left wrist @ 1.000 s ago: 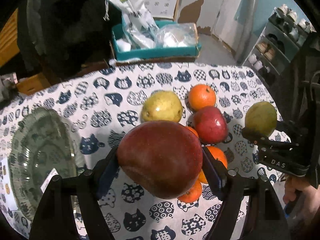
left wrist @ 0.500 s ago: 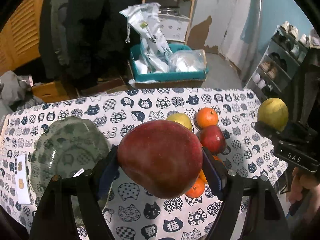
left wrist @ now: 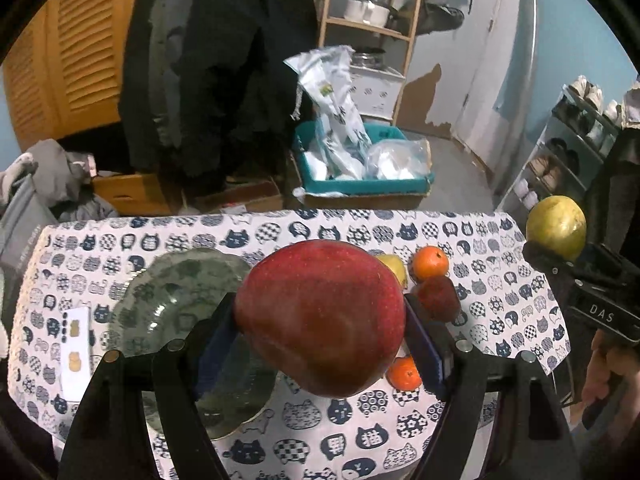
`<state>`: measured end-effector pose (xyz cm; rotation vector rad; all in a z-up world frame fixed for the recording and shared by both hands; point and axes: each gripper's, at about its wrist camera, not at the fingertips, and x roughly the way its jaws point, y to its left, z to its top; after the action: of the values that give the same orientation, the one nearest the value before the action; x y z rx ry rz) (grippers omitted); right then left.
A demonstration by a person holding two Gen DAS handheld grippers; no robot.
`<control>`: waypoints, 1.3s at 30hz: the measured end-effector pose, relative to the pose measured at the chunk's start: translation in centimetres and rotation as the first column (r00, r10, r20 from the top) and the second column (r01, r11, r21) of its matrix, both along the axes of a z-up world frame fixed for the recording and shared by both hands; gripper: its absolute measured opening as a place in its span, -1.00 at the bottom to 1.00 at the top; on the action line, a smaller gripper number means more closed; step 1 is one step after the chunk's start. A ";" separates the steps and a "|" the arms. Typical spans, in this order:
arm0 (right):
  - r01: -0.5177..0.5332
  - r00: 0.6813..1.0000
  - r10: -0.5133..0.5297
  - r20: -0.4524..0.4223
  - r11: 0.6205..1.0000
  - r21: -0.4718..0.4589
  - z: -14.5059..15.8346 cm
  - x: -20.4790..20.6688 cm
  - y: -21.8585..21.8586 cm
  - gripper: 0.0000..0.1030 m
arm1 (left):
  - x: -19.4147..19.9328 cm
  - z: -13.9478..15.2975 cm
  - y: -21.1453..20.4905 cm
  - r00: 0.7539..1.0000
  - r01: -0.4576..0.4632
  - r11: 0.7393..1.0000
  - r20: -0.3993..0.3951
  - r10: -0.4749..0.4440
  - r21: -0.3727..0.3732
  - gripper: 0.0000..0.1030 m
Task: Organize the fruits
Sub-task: 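Carry the red apple with the left tool over the green glass bowl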
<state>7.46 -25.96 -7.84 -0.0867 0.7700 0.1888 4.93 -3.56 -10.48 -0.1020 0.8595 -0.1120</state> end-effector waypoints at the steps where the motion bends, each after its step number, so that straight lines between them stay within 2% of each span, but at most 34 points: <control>1: -0.008 1.000 0.008 0.005 1.000 0.001 0.2 0.0 0.3 0.50 | -0.2 0.2 0.4 1.000 -0.005 1.000 0.004 0.005 0.000 0.56; 11: -0.085 0.996 0.085 0.020 0.996 0.012 1.4 0.7 5.0 0.50 | -1.1 1.1 4.4 0.996 -0.078 0.997 0.037 0.078 0.006 0.56; 24: -0.204 0.979 0.204 -0.012 0.979 0.025 0.4 2.9 13.4 0.50 | -1.0 -0.3 10.7 0.981 -0.196 0.981 0.006 0.196 -0.008 0.56; 29: -0.250 0.967 0.250 -0.041 0.968 0.024 -0.9 4.0 16.9 0.50 | -0.7 -1.8 13.3 0.971 -0.239 0.971 -0.028 0.239 -0.016 0.56; 39: -0.334 0.927 0.336 -0.168 0.942 0.039 -5.8 5.7 22.8 0.50 | 0.3 -6.8 16.2 0.949 -0.283 0.959 -0.140 0.281 0.005 0.56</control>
<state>13.17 -3.12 -13.67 -0.1949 0.9243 0.5315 5.21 12.65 -17.30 -0.2483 0.9752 0.1594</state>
